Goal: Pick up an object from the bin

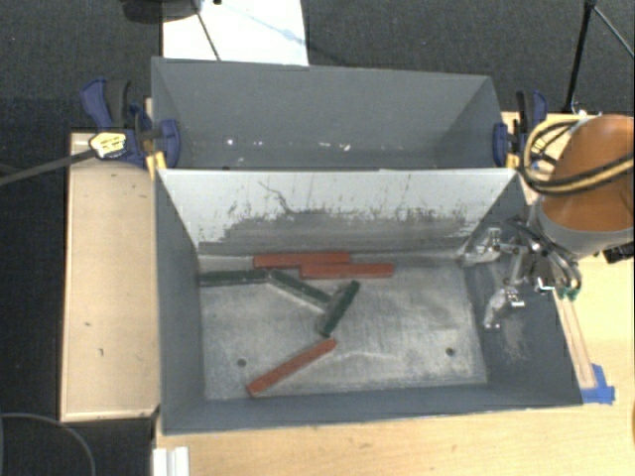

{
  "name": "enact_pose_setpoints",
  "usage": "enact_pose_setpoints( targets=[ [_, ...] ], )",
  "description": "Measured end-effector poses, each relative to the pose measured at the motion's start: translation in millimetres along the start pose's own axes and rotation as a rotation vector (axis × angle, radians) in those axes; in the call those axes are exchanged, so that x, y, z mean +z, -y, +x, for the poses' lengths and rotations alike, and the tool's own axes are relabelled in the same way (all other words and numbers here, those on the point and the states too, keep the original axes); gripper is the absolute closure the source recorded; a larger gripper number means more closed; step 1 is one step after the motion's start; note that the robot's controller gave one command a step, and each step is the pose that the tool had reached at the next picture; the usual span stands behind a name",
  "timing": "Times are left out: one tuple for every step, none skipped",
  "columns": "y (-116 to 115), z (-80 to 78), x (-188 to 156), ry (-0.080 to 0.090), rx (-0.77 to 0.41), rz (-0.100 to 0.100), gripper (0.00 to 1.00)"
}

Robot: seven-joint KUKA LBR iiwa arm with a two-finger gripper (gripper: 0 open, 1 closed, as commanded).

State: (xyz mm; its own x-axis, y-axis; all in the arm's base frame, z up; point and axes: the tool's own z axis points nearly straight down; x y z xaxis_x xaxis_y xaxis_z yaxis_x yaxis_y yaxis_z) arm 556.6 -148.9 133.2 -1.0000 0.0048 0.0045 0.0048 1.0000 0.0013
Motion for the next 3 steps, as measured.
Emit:
enact_pose_setpoints(
  targets=[
    [0, -2.1, -4, 0.008, -0.004, 0.002, 0.0],
    [-48, -16.3, 30, 0.01, -0.088, 0.003, 0.0],
    [-75, -12.2, 45, 0.003, -0.117, -0.002, 0.0]
  ],
)
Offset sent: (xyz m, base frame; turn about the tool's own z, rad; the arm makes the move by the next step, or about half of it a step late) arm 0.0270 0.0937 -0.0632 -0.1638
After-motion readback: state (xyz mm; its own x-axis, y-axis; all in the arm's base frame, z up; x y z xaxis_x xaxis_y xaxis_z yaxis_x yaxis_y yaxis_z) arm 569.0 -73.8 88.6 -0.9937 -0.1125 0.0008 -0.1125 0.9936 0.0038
